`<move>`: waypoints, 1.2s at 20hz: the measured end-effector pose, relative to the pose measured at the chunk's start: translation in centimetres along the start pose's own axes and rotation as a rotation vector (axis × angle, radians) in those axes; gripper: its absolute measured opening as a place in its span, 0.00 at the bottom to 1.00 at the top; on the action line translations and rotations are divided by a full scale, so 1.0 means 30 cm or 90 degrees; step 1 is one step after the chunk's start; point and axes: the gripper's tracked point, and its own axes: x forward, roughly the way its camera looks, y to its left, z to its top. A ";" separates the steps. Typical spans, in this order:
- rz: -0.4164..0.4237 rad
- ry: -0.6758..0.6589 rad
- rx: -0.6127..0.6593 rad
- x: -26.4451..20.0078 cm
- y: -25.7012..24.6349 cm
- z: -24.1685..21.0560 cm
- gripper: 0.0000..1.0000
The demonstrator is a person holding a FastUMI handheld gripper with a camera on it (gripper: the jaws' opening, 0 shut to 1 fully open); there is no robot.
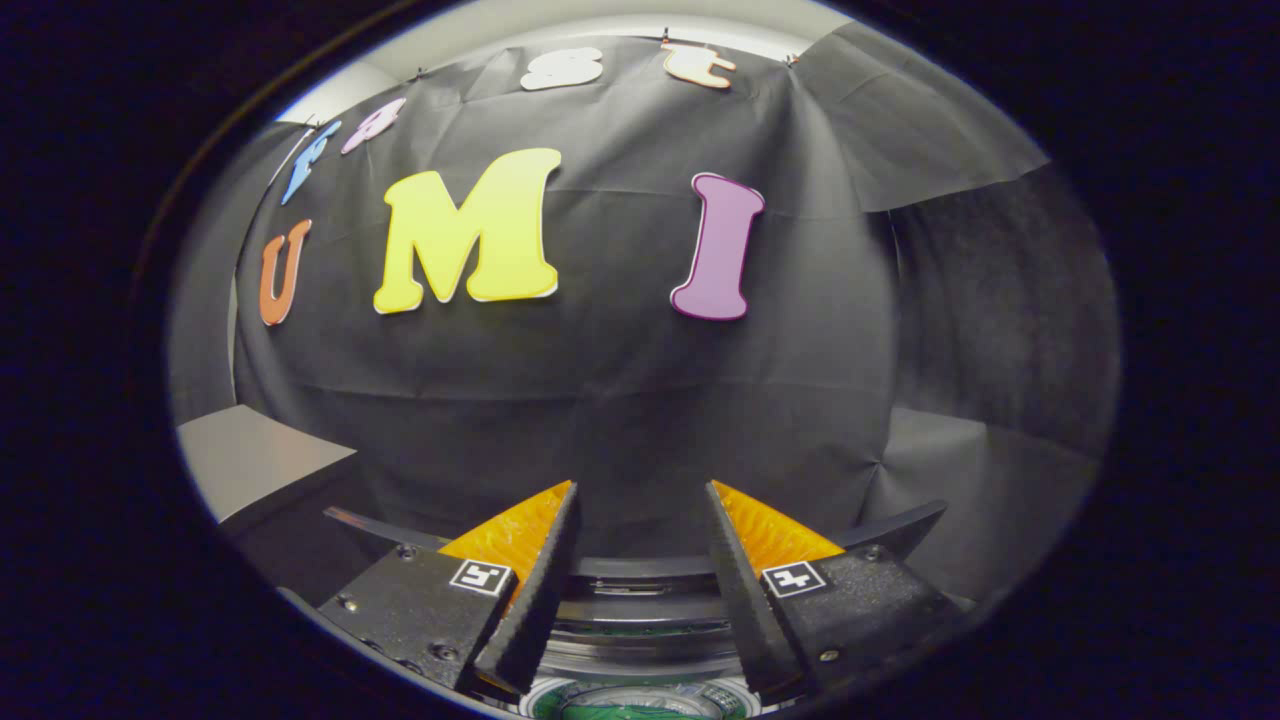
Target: Put the clothes into the washing machine and then close the washing machine lid.
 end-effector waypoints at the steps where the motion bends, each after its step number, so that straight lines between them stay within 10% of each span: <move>1: 0.001 -0.006 -0.001 -0.002 0.003 -0.003 0.77; 24: -0.018 0.040 -0.029 -0.238 -0.016 -0.139 0.88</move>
